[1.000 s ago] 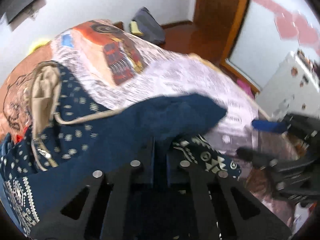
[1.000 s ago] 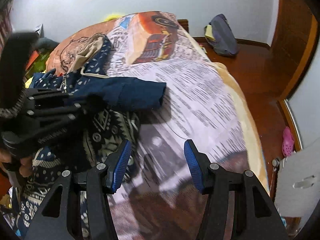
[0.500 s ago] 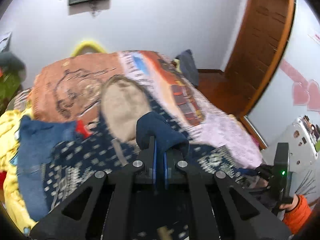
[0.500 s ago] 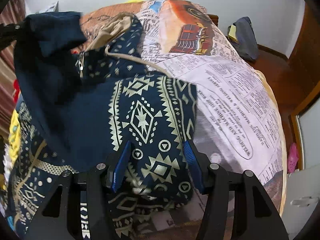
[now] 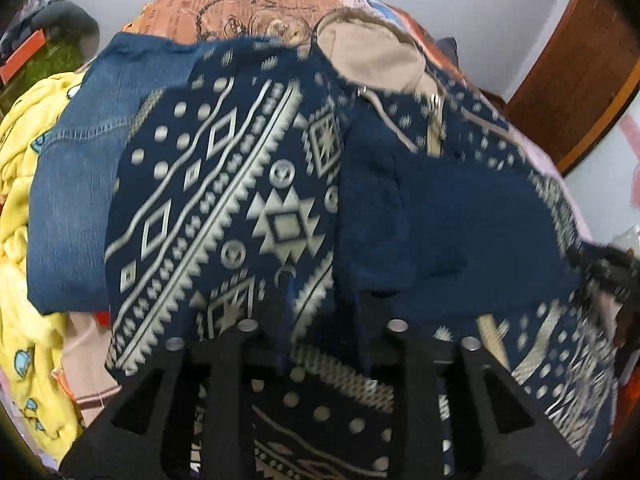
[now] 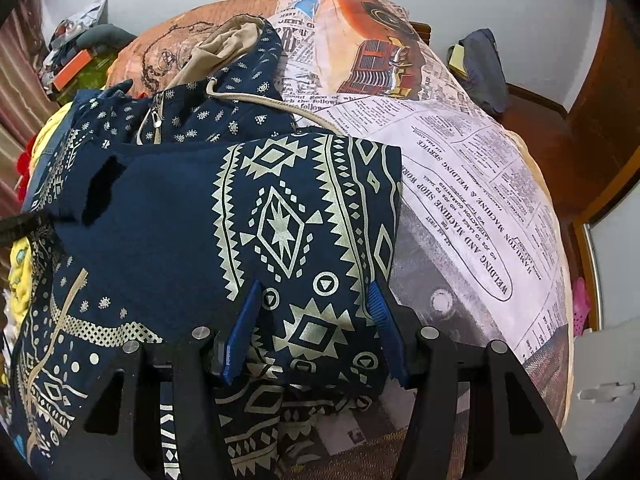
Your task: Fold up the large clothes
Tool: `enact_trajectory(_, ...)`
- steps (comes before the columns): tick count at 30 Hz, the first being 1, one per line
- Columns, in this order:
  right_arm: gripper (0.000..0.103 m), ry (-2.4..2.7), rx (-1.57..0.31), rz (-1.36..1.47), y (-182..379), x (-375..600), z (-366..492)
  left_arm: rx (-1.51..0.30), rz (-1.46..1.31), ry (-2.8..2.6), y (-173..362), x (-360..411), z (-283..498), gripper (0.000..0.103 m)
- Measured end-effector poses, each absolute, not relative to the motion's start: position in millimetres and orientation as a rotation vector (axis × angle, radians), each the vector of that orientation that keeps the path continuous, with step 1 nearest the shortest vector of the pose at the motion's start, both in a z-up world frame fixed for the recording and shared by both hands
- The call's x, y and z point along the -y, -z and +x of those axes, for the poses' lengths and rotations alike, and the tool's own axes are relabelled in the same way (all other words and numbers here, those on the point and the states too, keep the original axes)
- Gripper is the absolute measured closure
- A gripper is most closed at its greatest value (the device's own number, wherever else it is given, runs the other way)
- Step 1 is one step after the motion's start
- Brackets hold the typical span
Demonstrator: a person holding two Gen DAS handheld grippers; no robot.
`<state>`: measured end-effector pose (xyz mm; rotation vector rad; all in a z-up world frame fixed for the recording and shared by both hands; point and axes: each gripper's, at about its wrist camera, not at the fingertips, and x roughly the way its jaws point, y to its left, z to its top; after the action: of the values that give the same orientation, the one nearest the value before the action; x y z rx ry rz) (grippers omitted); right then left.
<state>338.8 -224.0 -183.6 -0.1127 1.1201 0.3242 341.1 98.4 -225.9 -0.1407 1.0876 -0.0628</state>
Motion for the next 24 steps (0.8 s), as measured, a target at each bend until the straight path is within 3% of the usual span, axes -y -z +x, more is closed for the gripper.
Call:
enact_trajectory(4, 0.051, -0.319, -1.126, -0.118, 182.5, 224.0, 337.5, -1.051, 0.067, -0.012, 222.3, -76.2, 332.6, 0.047)
enact_trajectory(8, 0.051, -0.32, -1.131, -0.113, 182.0, 224.7, 336.0, -0.995, 0.321, -0.018, 219.9, -41.5, 325.6, 0.047)
enact_trajectory(21, 0.05, -0.336, -1.147, -0.093, 183.3, 228.0, 335.3, -0.871, 0.786, -0.014, 246.6, 27.2, 339.0, 0.047)
enact_trajectory(24, 0.05, -0.339, -1.15, -0.078, 184.2, 229.5, 336.3, -0.868, 0.79, 0.036, 247.0, 32.3, 346.1, 0.06)
